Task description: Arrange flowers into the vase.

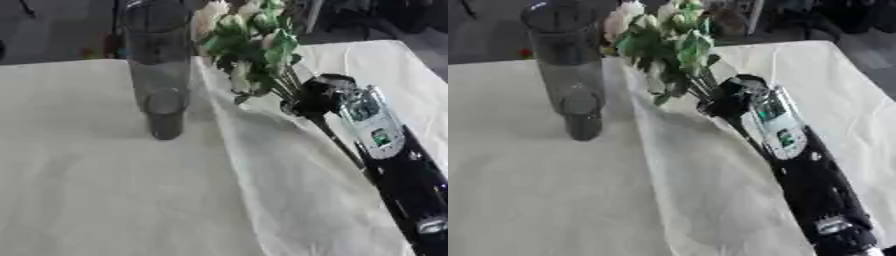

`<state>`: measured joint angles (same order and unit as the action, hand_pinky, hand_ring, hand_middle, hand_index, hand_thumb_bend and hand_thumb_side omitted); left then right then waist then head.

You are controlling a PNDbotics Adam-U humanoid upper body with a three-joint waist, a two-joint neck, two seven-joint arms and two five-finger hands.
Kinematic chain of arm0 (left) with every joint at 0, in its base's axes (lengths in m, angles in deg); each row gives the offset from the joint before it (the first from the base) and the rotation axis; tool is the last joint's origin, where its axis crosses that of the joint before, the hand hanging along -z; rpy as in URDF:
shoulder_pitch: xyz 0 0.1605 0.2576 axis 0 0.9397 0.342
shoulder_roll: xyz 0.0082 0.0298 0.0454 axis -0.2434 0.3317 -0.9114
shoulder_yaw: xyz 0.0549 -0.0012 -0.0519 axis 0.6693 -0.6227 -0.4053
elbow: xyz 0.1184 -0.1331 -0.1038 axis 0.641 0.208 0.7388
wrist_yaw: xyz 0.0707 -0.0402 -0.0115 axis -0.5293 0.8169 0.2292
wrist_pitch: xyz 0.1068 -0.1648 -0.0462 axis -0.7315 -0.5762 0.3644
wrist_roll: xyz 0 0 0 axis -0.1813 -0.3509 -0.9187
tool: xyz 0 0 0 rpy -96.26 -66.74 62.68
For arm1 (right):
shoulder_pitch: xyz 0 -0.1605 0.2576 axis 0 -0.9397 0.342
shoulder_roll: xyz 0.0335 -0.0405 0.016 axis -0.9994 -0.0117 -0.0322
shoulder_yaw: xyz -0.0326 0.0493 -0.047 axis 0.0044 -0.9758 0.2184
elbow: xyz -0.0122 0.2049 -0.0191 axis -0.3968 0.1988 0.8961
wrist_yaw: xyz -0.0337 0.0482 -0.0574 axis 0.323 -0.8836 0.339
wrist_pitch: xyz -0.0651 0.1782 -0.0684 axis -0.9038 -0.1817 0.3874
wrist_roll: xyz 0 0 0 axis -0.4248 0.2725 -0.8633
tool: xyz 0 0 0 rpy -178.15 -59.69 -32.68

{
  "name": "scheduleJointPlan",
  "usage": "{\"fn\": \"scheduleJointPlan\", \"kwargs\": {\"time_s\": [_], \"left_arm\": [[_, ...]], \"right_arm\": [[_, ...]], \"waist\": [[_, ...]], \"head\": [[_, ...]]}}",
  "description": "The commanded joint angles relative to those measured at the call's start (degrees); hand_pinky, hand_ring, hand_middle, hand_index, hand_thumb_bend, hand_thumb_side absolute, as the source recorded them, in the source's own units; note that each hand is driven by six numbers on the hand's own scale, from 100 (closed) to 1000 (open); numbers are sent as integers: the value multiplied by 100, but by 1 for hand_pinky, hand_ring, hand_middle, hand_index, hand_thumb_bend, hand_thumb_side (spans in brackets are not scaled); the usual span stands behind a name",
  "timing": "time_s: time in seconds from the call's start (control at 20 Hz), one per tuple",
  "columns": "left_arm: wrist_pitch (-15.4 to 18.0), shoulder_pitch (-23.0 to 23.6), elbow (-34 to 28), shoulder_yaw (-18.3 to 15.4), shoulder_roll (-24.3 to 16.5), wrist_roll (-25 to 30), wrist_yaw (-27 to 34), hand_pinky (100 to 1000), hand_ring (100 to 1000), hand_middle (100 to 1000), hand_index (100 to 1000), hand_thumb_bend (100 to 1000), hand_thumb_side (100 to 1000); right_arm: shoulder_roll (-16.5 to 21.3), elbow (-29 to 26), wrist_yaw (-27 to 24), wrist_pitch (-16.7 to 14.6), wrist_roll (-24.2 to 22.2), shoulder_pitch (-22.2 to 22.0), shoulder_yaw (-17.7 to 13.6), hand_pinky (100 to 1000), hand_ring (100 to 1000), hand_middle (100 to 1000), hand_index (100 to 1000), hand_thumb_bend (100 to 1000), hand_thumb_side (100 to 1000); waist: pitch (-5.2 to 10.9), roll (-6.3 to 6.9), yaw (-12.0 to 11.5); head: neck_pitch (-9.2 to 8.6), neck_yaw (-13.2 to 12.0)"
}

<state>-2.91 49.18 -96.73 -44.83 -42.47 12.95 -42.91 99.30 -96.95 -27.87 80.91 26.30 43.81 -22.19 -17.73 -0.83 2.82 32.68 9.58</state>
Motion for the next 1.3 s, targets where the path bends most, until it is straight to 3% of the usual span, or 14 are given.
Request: {"fn": "scheduleJointPlan", "kwargs": {"time_s": [0.05, 0.9, 1.3], "left_arm": [[13, -67, -77, 0, -58, 26, -11, 862, 806, 859, 917, 100, 830], [24, -44, -77, 11, -49, 46, 31, 862, 806, 858, 918, 100, 830], [14, -30, -77, 31, -34, 69, 54, 862, 806, 859, 918, 100, 831]], "right_arm": [[231, -305, -449, 18, 221, 105, -73, 100, 281, 184, 167, 100, 100], [742, -1205, -2337, -576, 1233, 609, -120, 100, 261, 154, 158, 100, 100], [984, -1294, -3469, -764, 1888, 1015, -150, 100, 264, 147, 158, 100, 100]], "waist": [[109, 7, -5], [179, 1, -187], [198, -18, -338]], "head": [[-16, -14], [117, -71], [94, -53]]}}
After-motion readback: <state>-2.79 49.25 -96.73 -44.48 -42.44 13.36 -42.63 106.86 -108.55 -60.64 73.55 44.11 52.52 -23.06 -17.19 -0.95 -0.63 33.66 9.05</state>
